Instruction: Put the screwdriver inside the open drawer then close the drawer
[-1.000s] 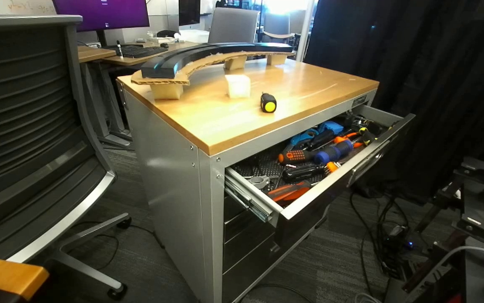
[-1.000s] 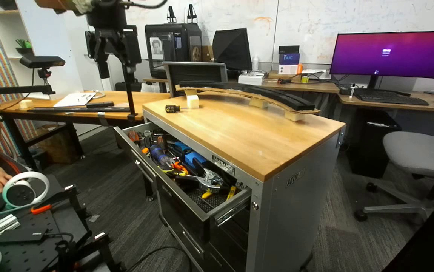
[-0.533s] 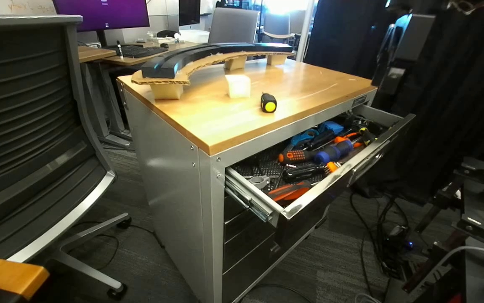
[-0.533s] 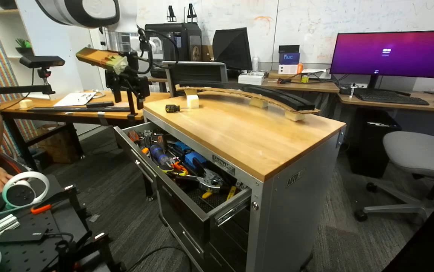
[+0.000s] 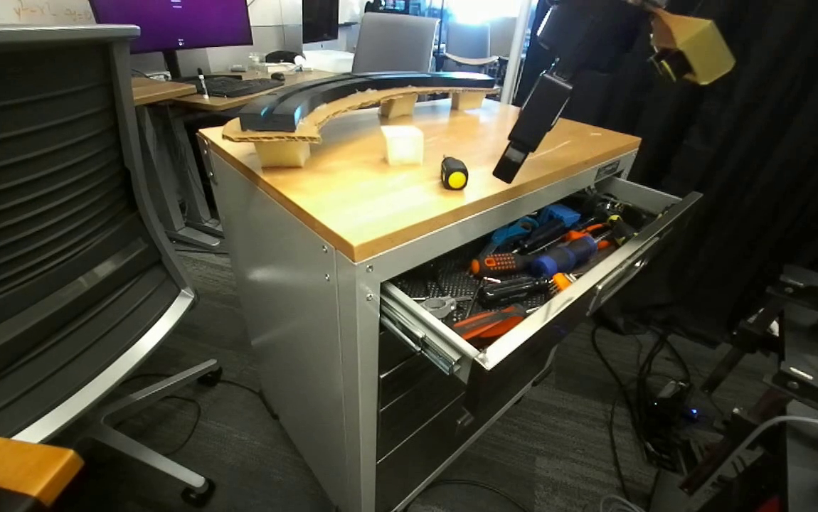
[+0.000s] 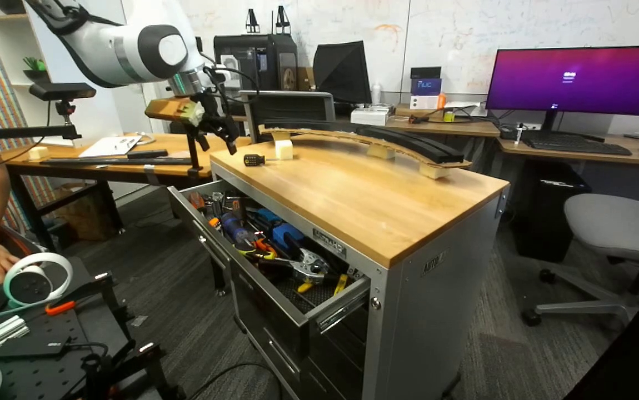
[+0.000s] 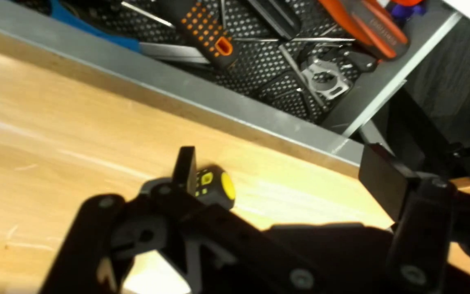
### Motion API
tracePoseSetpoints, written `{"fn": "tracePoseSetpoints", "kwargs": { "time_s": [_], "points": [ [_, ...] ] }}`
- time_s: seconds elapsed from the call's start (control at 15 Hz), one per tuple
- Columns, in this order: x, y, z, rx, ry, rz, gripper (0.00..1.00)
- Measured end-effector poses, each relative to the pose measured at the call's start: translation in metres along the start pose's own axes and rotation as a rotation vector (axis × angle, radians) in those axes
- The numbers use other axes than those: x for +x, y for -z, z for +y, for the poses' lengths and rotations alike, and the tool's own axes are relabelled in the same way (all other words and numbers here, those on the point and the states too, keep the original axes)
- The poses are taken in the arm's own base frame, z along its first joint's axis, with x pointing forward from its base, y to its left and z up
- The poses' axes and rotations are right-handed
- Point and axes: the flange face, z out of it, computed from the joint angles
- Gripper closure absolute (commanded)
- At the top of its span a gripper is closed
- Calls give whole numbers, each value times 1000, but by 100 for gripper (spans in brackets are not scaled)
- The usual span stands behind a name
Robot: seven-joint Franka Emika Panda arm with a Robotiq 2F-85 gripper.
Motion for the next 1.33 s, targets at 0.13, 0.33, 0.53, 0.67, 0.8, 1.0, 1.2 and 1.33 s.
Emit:
{"fn": "tracePoseSetpoints", "kwargs": {
  "time_s": [0.13, 0.33, 0.53, 0.67, 0.8, 1.0, 1.2, 1.33],
  "points": [
    [11, -1, 9, -81, 13, 33, 0],
    [26, -7, -4, -145, 12, 77, 0],
    [33, -22, -34, -124, 23, 70, 0],
    [38, -29, -46, -126, 30, 71, 0],
    [44, -35, -47, -149, 31, 77, 0],
    [53, -42, -39, -206, 29, 97, 0],
    [60, -46, -27, -263, 15, 107, 0],
    [61, -49, -19, -290, -1, 102, 25]
  ]
}}
